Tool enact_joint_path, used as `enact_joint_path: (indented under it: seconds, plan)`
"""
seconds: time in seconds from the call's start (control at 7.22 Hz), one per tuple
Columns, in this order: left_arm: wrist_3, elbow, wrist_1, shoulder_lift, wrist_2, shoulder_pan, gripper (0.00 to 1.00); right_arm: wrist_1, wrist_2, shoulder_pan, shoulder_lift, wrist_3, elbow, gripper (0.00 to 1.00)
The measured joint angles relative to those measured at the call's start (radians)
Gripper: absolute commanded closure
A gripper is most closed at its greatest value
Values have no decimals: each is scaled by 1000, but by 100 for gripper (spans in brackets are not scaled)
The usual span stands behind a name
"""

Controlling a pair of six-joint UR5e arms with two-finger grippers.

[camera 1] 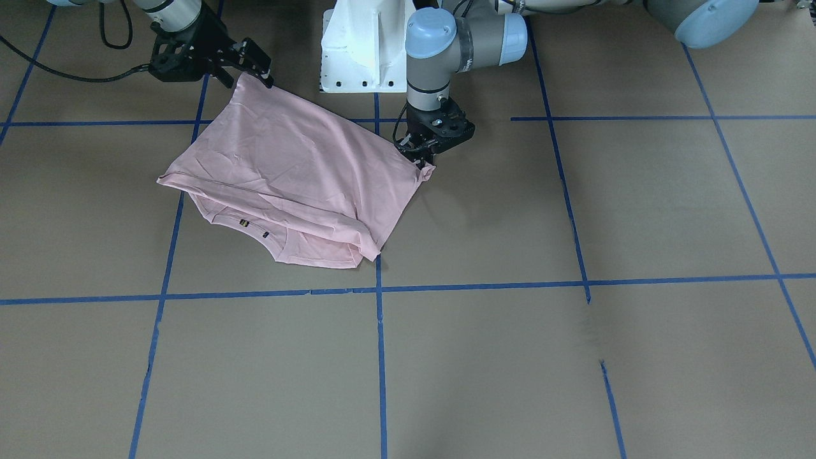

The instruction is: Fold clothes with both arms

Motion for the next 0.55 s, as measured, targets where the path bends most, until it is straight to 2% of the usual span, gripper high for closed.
enact_joint_path:
  seconds: [0.55]
  plan:
    - [43,-1,-2,-3,-9,-113,100,0,0,3,0,0,-2,0]
